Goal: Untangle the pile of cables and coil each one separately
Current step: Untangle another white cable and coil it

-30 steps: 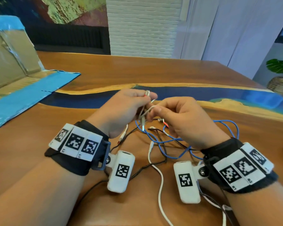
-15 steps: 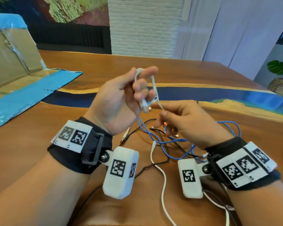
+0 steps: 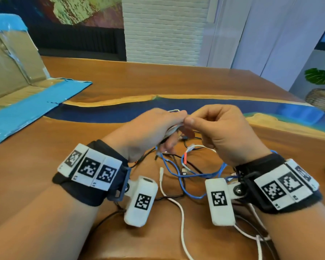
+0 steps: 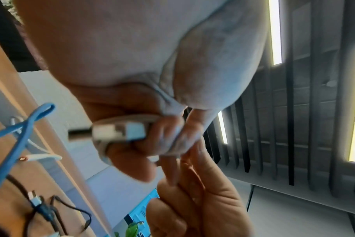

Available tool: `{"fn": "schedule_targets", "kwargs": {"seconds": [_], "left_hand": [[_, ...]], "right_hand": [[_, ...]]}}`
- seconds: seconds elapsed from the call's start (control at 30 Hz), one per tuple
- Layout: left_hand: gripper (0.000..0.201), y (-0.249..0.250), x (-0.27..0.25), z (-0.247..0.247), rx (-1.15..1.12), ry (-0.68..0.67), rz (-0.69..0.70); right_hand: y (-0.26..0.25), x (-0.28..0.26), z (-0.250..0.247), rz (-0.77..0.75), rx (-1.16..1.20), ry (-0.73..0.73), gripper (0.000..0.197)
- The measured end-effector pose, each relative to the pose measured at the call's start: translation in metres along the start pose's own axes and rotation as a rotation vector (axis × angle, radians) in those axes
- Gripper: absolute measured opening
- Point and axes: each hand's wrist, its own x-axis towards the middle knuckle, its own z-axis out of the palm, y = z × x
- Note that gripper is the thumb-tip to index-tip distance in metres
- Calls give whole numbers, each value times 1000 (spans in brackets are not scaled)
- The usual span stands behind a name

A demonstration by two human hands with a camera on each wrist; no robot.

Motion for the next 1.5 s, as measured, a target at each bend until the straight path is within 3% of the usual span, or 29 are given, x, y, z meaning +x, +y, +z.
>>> {"fn": "schedule_targets", "kwargs": {"seconds": [0.1, 0.23, 0.43, 0.57, 0.63, 0.7, 0.77, 0.83, 0.93, 1.0, 1.13, 1.27, 1.37, 1.5], "left_hand": [[52, -1, -2, -3, -136, -57, -24], [48, 4, -2, -11, -439, -26, -17], [46, 11, -2, -10, -783, -30, 19], [43, 10, 2, -4, -987, 90, 131], [38, 7, 5, -3, -930, 234, 177], [31, 5, 8, -3, -708, 366, 167], [27, 2, 8, -2, -449, 406, 98], [29, 0, 6, -1, -201, 342, 20], [56, -3, 5, 0, 72, 142, -64], [67, -5, 4, 1, 29, 46, -83], [54, -1, 0, 1, -373, -71, -61], [49, 5, -3, 3, -664, -178, -16], [50, 5, -2, 9, -700, -161, 16], [52, 4, 2, 10, -658, -7, 53]], "right_hand": [[4, 2, 0, 6, 36, 16, 11], [9, 6, -11, 78, 103, 53, 10], [11, 5, -13, 121, -20, 2, 16], [11, 4, -5, 145, -154, -103, 18], [12, 1, 2, 151, -212, -219, 21], [10, -2, 7, 162, -247, -298, 19], [9, -3, 9, 123, -270, -291, 13], [7, -1, 6, 40, -248, -165, 9], [2, 4, -6, -80, -123, 40, 13], [1, 6, -15, -109, -74, 93, 9], [5, 8, -19, -74, -51, 134, 23], [8, 8, -9, -47, -148, 108, 11], [12, 4, 3, -47, -184, 83, 9], [8, 1, 14, 77, 106, 73, 16]]}}
